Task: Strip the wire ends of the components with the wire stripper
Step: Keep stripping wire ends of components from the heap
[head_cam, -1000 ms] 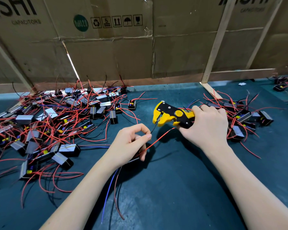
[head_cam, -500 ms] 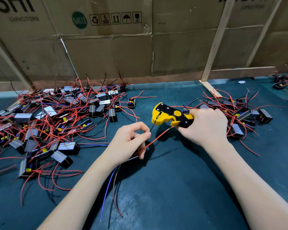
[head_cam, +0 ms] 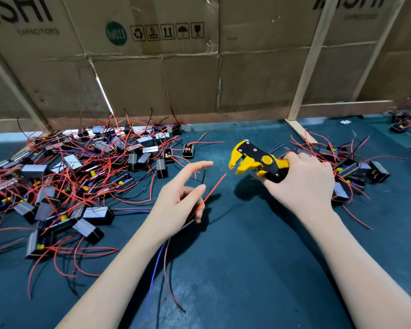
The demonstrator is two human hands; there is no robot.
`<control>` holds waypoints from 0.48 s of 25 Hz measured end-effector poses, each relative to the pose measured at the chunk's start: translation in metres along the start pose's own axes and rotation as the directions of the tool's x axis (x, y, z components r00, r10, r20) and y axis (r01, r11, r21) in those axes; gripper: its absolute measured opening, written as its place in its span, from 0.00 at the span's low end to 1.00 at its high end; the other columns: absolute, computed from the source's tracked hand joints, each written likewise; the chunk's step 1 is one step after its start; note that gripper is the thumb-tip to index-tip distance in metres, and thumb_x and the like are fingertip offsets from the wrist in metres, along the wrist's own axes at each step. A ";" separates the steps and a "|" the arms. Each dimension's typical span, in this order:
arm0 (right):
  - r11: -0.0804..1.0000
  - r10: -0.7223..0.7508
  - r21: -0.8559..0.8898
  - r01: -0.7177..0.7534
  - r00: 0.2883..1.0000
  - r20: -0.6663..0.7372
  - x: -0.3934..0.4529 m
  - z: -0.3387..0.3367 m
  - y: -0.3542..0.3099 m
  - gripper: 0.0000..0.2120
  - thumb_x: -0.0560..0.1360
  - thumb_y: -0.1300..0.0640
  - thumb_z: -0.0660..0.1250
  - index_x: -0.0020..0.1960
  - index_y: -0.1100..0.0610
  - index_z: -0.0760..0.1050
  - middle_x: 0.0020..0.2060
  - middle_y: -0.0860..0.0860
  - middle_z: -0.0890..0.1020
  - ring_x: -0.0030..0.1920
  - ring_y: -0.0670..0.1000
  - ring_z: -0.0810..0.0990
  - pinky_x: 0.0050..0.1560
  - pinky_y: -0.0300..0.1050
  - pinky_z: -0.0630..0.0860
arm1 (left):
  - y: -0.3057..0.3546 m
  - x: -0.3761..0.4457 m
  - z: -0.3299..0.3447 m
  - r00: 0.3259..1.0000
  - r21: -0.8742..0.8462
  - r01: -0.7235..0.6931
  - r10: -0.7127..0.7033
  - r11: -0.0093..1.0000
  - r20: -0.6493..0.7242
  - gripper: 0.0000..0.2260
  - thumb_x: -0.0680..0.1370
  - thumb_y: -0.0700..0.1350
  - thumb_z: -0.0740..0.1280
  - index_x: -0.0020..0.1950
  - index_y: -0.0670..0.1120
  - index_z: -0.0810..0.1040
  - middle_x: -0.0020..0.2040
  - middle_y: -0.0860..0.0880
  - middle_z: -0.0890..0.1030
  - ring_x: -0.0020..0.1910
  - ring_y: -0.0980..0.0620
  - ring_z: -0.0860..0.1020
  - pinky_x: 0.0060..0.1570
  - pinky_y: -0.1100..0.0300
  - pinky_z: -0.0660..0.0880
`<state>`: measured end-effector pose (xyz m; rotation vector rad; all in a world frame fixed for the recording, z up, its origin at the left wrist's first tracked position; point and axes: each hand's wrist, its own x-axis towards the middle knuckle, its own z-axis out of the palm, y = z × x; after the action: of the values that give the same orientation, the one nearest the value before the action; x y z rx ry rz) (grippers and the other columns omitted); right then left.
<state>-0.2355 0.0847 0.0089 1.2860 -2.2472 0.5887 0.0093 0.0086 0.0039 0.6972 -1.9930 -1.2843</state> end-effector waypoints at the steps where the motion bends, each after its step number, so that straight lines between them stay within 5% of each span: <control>1: 1.000 -0.001 -0.010 0.001 1.000 0.010 0.000 0.002 0.001 0.27 0.65 0.34 0.68 0.43 0.59 0.76 0.38 0.55 0.79 0.44 0.60 0.78 0.46 0.52 0.65 | 0.000 0.001 0.000 1.000 0.007 -0.010 0.010 1.000 -0.021 0.15 0.83 0.39 0.59 0.62 0.58 0.76 0.25 0.49 0.73 0.26 0.49 0.72 0.34 0.58 0.74; 4: 0.999 -0.017 -0.039 0.018 1.000 0.022 0.000 0.003 -0.001 0.26 0.65 0.35 0.69 0.44 0.59 0.76 0.39 0.55 0.79 0.44 0.60 0.78 0.46 0.51 0.64 | -0.002 0.004 0.000 0.999 0.021 0.014 -0.013 1.000 -0.049 0.09 0.81 0.46 0.61 0.47 0.52 0.81 0.26 0.49 0.73 0.25 0.49 0.72 0.35 0.57 0.69; 6: 0.999 -0.025 -0.039 0.026 0.999 0.027 -0.001 0.004 -0.003 0.26 0.65 0.35 0.70 0.43 0.59 0.75 0.39 0.56 0.79 0.44 0.60 0.78 0.46 0.51 0.64 | -0.003 0.004 -0.001 0.999 0.021 0.018 -0.017 1.000 -0.034 0.13 0.79 0.53 0.62 0.40 0.48 0.80 0.26 0.49 0.72 0.27 0.50 0.73 0.34 0.58 0.68; 12: 0.999 -0.044 -0.018 0.045 0.999 0.032 -0.004 0.002 -0.011 0.25 0.65 0.37 0.71 0.42 0.59 0.75 0.39 0.56 0.79 0.44 0.60 0.78 0.47 0.52 0.65 | -0.004 0.003 0.000 1.000 0.131 0.009 -0.010 0.991 0.010 0.19 0.79 0.56 0.62 0.33 0.46 0.76 0.25 0.49 0.70 0.25 0.56 0.69 0.29 0.69 0.64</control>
<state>-0.2246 0.0816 0.0064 1.3417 -2.2387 0.5340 0.0078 0.0049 0.0014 0.7639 -2.0989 -1.1731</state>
